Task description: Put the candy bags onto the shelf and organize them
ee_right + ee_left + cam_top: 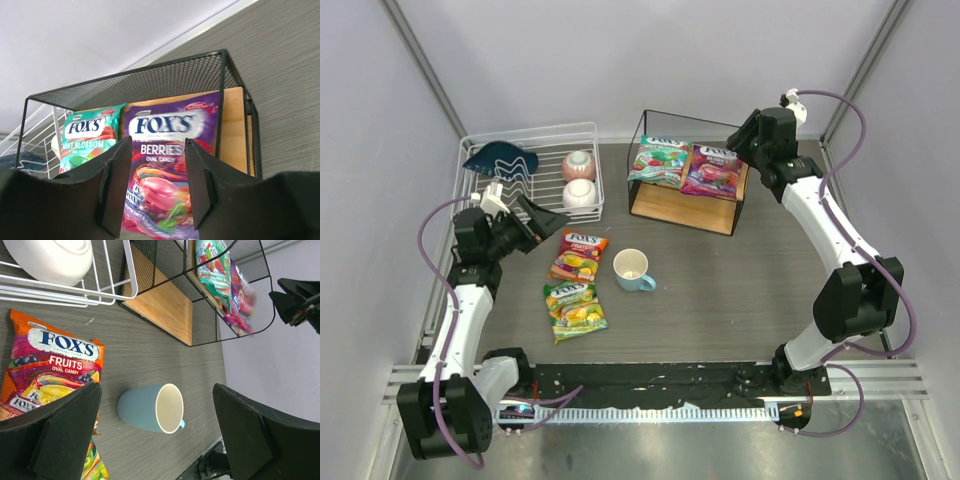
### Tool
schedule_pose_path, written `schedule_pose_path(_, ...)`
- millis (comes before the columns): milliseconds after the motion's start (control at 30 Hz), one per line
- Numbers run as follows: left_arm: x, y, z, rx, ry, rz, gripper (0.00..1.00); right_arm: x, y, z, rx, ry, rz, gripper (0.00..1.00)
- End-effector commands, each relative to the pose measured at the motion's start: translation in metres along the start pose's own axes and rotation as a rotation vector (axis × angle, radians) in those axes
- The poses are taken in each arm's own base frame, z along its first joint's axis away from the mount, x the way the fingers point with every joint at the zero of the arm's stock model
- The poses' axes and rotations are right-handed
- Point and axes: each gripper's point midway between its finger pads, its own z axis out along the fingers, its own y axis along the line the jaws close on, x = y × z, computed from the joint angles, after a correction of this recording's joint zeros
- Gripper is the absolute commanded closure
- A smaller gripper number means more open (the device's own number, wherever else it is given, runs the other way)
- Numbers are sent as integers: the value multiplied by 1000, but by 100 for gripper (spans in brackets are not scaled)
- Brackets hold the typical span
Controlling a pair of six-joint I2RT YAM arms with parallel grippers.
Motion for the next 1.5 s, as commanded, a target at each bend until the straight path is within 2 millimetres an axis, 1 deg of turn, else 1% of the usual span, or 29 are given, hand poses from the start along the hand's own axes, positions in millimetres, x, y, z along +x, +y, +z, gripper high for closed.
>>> schedule_pose_path(0, -4, -7, -1, 39, -9, 8, 0, -52, 14, -21, -22, -151, -16, 47)
schedule_pose_path(33, -4, -6, 0, 38, -7, 6, 0, -57, 16, -26, -24, -167, -16, 46)
schedule_pose_path(167, -3, -6, 0, 37, -2, 0, 0, -68, 15, -36, -11, -204, -40, 46)
schedule_pose_path(233, -7, -9, 0, 51, -17, 15, 0, -73, 17, -39, -16, -212, -52, 46)
schedule_pose_path(300, -6, -9, 0, 51, -15, 15, 0, -72, 23, -41, -43, -197, -61, 46)
schedule_pose_path(333, -6, -9, 0, 51, -15, 15, 0, -75, 27, -42, -54, -198, -66, 47)
schedule_pose_path(400, -6, -9, 1, 53, -14, 12, 0, -73, 28, -41, -56, -184, -76, 48)
schedule_pose_path(567, -5, -8, 1, 51, -12, 10, 0, -79, 35, -43, -60, -196, -132, 48)
schedule_pose_path(600, -6, -8, 1, 52, -13, 11, 0, -83, 40, -43, -65, -204, -142, 48)
schedule_pose_path(667, -6, -9, 1, 53, -14, 12, 0, -79, 50, -45, -70, -198, -185, 48)
schedule_pose_path(700, -6, -9, 1, 53, -14, 12, 0, -83, 59, -44, -75, -206, -197, 48)
schedule_pose_path(733, -6, -9, 1, 53, -14, 12, 0, -78, 62, -43, -65, -192, -219, 48)
schedule_pose_path(767, -6, -8, 1, 52, -13, 11, 0, -69, 76, -45, -83, -178, -265, 48)
schedule_pose_path(800, -5, -8, 1, 52, -13, 10, 0, -74, 89, -49, -99, -189, -280, 48)
schedule_pose_path(833, -5, -9, 1, 53, -14, 11, 0, -58, 92, -40, -87, -144, -313, 48)
schedule_pose_path(867, -5, -9, 0, 54, -14, 13, 0, -46, 101, -38, -109, -116, -325, 48)
schedule_pose_path(900, -6, -8, 0, 51, -17, 12, 0, -42, 107, -37, -126, -101, -318, 49)
schedule_pose_path(933, -6, -8, 0, 51, -16, 11, 0, -30, 108, -30, -133, -67, -315, 50)
schedule_pose_path(1000, -6, -8, 0, 51, -17, 14, 0, -12, 112, -25, -142, -26, -295, 50)
schedule_pose_path(1033, -6, -8, 0, 51, -16, 14, 0, -4, 110, -21, -131, -2, -299, 51)
schedule_pose_path(1067, -6, -8, 1, 51, -16, 13, 0, 9, 109, -11, -123, 34, -306, 51)
schedule_pose_path(1100, -6, -7, 1, 49, -17, 10, 0, 13, 113, -8, -129, 51, -306, 51)
schedule_pose_path(1133, -6, -8, 1, 50, -16, 10, 0, 23, 109, -4, -116, 92, -315, 51)
schedule_pose_path(1167, -6, -7, 0, 49, -17, 9, 0, 38, 105, 8, -102, 133, -326, 51)
schedule_pose_path(1200, -6, -8, 0, 52, -15, 10, 0, 41, 108, 10, -111, 147, -325, 51)
schedule_pose_path(1300, -7, -7, 0, 50, -19, 8, 0, 58, 104, 19, -103, 194, -320, 52)
schedule_pose_path(1467, -8, -7, 0, 51, -20, 5, 0, 76, 98, 29, -90, 241, -309, 53)
